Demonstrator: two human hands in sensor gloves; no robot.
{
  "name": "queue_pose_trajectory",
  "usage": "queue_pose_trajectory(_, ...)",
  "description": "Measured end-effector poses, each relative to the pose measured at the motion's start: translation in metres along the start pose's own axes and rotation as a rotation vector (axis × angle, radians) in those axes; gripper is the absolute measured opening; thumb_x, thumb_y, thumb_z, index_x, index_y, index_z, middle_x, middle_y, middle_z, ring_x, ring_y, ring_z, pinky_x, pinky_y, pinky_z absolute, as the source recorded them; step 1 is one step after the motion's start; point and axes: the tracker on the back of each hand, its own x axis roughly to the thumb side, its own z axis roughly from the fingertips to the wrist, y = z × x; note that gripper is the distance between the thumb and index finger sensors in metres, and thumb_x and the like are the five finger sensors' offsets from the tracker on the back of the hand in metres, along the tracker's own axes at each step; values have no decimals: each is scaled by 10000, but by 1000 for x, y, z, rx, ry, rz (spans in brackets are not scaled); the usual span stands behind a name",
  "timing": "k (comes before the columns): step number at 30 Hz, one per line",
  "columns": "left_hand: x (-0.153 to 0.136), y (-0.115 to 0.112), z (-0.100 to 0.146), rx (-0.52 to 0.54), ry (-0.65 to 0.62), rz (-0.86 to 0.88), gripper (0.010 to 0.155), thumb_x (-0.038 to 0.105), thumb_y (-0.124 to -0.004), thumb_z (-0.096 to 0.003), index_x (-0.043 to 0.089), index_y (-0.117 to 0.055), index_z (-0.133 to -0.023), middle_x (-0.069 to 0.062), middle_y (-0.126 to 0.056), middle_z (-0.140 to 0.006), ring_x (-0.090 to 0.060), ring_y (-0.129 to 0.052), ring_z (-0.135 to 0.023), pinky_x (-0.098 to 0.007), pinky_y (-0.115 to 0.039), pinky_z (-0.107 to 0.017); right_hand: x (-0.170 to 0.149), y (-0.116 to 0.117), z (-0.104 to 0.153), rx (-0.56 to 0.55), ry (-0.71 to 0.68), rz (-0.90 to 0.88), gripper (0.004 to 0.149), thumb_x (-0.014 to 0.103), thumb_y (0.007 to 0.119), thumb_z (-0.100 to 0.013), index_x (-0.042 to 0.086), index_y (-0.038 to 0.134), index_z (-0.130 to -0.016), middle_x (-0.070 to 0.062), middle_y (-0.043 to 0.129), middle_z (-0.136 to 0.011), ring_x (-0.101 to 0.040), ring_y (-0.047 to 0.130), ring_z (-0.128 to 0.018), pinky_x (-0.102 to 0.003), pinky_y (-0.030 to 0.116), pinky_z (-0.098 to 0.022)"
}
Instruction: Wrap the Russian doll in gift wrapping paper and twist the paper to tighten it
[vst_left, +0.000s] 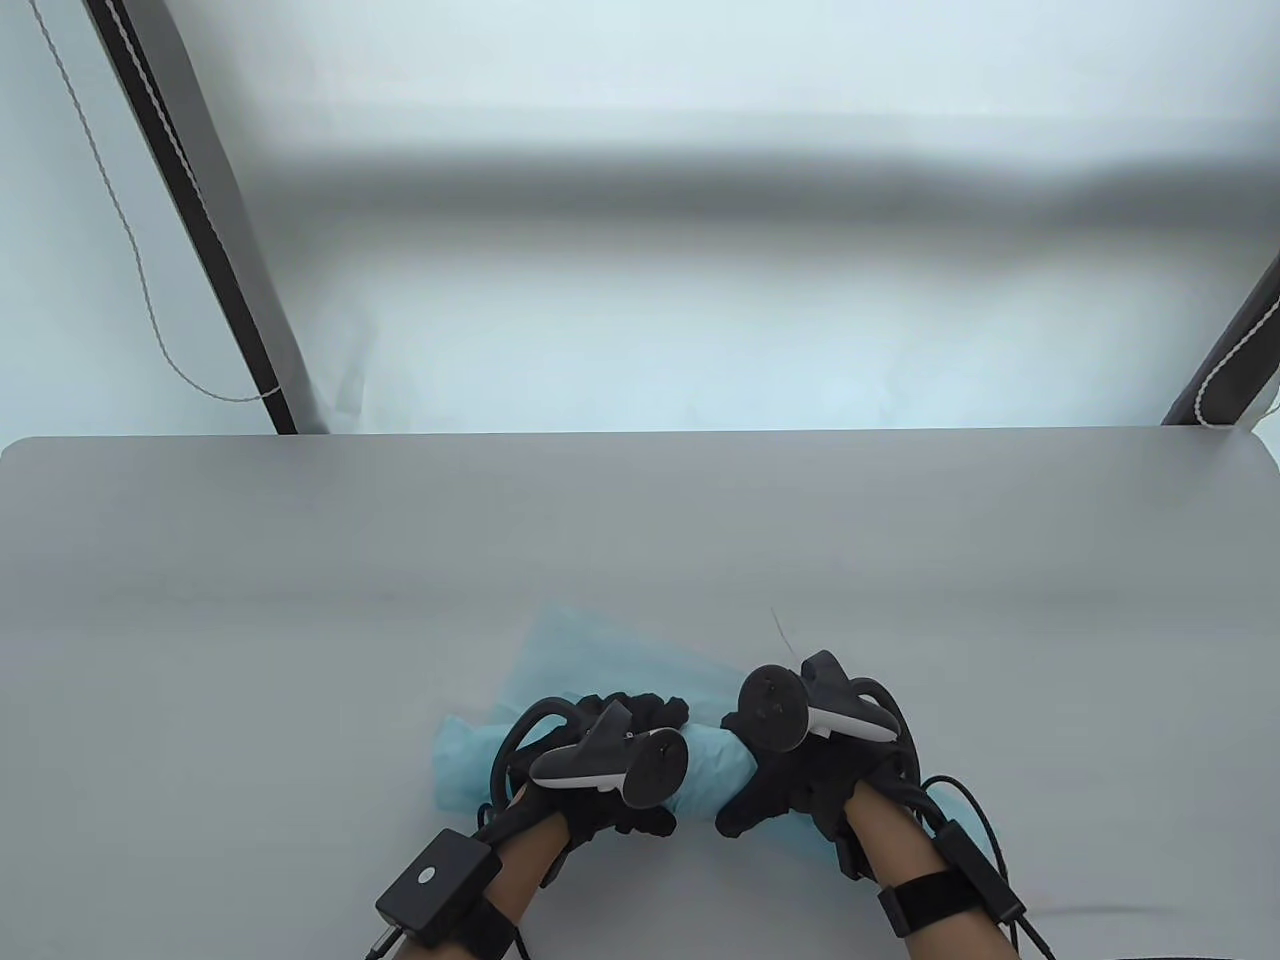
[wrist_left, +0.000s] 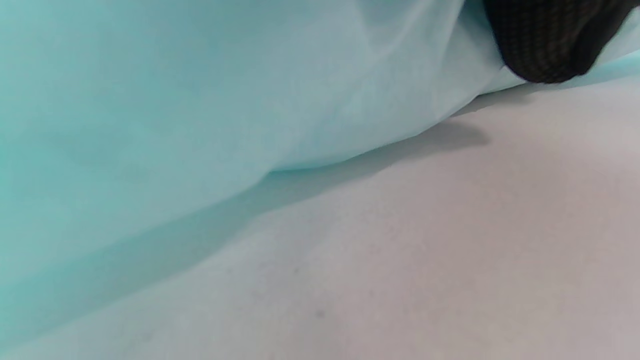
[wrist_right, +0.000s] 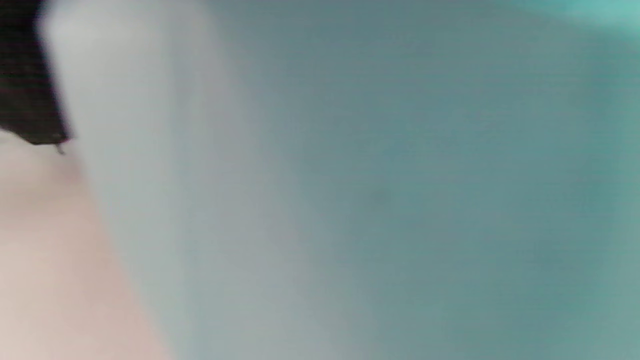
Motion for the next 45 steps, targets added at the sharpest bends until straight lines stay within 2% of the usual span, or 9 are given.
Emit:
queue_pose_trajectory(4, -6, 0, -4, -44, -36, 104, 1076, 705, -893, -376, 98, -412, -1123, -163, -739, -1101, -400, -875, -896, -595, -723, -622, 9, 1, 6, -54, -7, 138, 1115, 692, 939, -378, 152, 459, -1227, -210, 739, -1161, -400, 819, -980, -655, 629, -759)
queue_pose_trajectory(10, -15, 2, -9, -144, -19, 264, 1077, 712, -896, -376, 44, -479, -1110, -200, -802, -1052, -423, -909, -828, -587, -749, -582, 22, 6, 5, -141, -10, 378, 1133, 640, 959, -384, 137, 387, -1222, -213, 660, -1198, -403, 778, -1025, -647, 619, -774)
queue_pose_trajectory(17, -20, -3, -5, -245, -39, 368, 1067, 720, -879, -389, 70, -464, -1126, -195, -775, -1072, -413, -886, -842, -589, -724, -607, 21, 8, 5, -137, -72, 332, 1115, 704, 971, -352, 144, 490, -1189, -179, 773, -1118, -344, 869, -912, -598, 677, -752)
queue_pose_trajectory(24, -3, 5, 4, -148, 42, 94, 1086, 659, -860, -404, 159, -239, -1141, -190, -400, -1233, -472, -520, -1080, -723, -444, -735, 16, 4, 1, -17, 2, 206, 1108, 770, 932, -358, 95, 579, -1162, -206, 855, -1034, -329, 932, -800, -582, 731, -700)
queue_pose_trajectory(29, 10, 6, 0, -79, 42, -134, 1121, 687, -869, -379, 171, -224, -1136, -175, -478, -1238, -465, -622, -1092, -680, -532, -739, 10, 3, -2, 20, 21, 129, 1111, 769, 934, -363, 85, 582, -1164, -224, 850, -1031, -345, 921, -817, -592, 721, -704)
queue_pose_trajectory(32, 4, 6, -3, -56, 18, -55, 1087, 712, -904, -358, 155, -384, -1133, -130, -718, -1129, -399, -855, -930, -628, -683, -657, 11, 5, 2, 14, 22, 147, 1112, 735, 938, -378, 121, 505, -1198, -211, 781, -1108, -379, 850, -933, -631, 662, -742)
queue_pose_trajectory(37, -10, 5, -9, -205, 20, 176, 1093, 736, -896, -361, 90, -453, -1124, -162, -799, -1064, -399, -919, -836, -604, -740, -597, 20, 9, 7, -161, -53, 375, 1138, 665, 939, -392, 131, 376, -1224, -226, 628, -1216, -422, 730, -1058, -667, 576, -789)
queue_pose_trajectory(40, -19, 1, -8, -258, 12, 293, 1094, 743, -891, -363, 77, -468, -1121, -174, -803, -1054, -402, -923, -819, -603, -741, -590, 31, 12, 8, -219, -95, 490, 1145, 642, 945, -395, 127, 339, -1218, -213, 594, -1224, -400, 724, -1063, -637, 587, -798)
queue_pose_trajectory(45, -20, -2, -2, -262, 22, 277, 1079, 738, -877, -379, 129, -415, -1141, -154, -746, -1099, -400, -857, -885, -619, -685, -638, 31, 11, 6, -223, -97, 433, 1124, 688, 971, -357, 133, 460, -1190, -156, 753, -1123, -341, 847, -933, -584, 668, -765)
